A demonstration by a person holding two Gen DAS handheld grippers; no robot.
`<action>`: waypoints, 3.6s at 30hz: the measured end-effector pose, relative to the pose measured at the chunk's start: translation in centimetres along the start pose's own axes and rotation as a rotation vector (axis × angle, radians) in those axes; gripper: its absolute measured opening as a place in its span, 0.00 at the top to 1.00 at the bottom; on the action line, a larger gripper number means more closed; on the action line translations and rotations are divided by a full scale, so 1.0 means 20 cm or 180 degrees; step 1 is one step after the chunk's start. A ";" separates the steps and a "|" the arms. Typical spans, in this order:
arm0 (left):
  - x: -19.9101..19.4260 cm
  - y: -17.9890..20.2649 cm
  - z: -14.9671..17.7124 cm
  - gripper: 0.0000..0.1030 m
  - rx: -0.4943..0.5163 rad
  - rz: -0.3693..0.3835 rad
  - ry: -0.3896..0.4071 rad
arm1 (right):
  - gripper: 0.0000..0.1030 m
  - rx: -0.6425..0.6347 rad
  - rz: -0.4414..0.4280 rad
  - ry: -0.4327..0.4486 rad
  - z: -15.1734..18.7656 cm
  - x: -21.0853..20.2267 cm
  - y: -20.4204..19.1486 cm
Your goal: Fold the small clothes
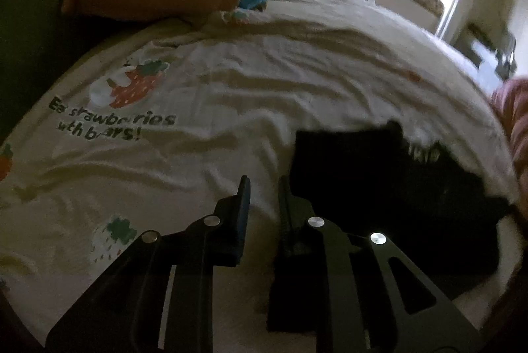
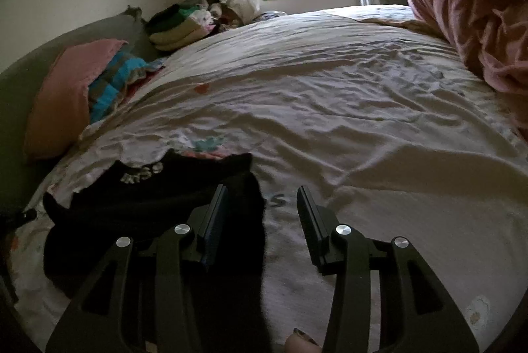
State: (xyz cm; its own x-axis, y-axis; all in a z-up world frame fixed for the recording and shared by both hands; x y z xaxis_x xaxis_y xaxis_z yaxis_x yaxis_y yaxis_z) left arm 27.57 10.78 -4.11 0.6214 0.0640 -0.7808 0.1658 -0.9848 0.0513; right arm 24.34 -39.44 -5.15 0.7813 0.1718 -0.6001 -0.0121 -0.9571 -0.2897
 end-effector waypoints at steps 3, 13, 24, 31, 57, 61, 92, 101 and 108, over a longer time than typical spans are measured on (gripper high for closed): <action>0.06 0.02 0.08 0.87 0.0176 -0.0097 -0.0101 | 0.59 -0.0097 0.0210 -0.0136 0.02 0.03 0.02; 0.18 0.14 0.14 0.86 0.0417 -0.0147 -0.0190 | 0.55 -0.0210 0.0394 0.0111 -0.03 -0.08 0.03; 0.30 0.15 0.01 0.86 0.0275 -0.0184 -0.0277 | 0.54 -0.0719 0.0466 -0.0496 -0.04 0.26 -0.14; 0.36 0.14 -0.06 0.77 0.0063 0.0006 -0.0299 | 0.55 -0.0405 0.0315 -0.0530 -0.09 0.43 -0.10; 0.46 0.18 -0.11 0.94 -0.0216 0.0550 -0.0238 | 0.94 -0.0129 -0.0326 -0.0349 -0.09 0.40 -0.08; 0.38 0.16 -0.14 0.96 -0.0233 0.0581 -0.0099 | 0.94 -0.0103 -0.0362 -0.0266 -0.11 0.36 -0.07; 0.44 0.14 -0.07 0.91 -0.0006 -0.0067 -0.0121 | 0.82 -0.0156 0.0340 -0.0492 -0.03 0.47 0.01; 0.22 0.15 -0.03 0.69 0.0063 -0.0028 0.0063 | 0.51 -0.0297 0.0358 -0.0222 -0.06 0.27 -0.03; 0.07 0.23 0.05 0.53 0.0178 0.0087 0.0100 | 0.36 -0.0667 0.0207 -0.0079 -0.05 0.09 -0.25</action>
State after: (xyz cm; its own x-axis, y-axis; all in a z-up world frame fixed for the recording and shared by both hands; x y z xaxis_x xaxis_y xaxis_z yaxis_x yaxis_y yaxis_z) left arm 28.40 6.21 -5.70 0.6490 0.0412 -0.7596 0.1061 -0.9937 0.0367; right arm 26.37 -34.64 -4.11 0.7674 0.1113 -0.6315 0.0701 -0.9935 -0.0899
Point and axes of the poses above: each gripper's, at about its wrist camera, not at the fingertips, and x roughly the way its jaws point, y to its right, z to its underside, the point moved 5 cm from there along x, roughly the way its jaws point, and after that the axes turned 3 degrees about -z, right-handed, at the moved point
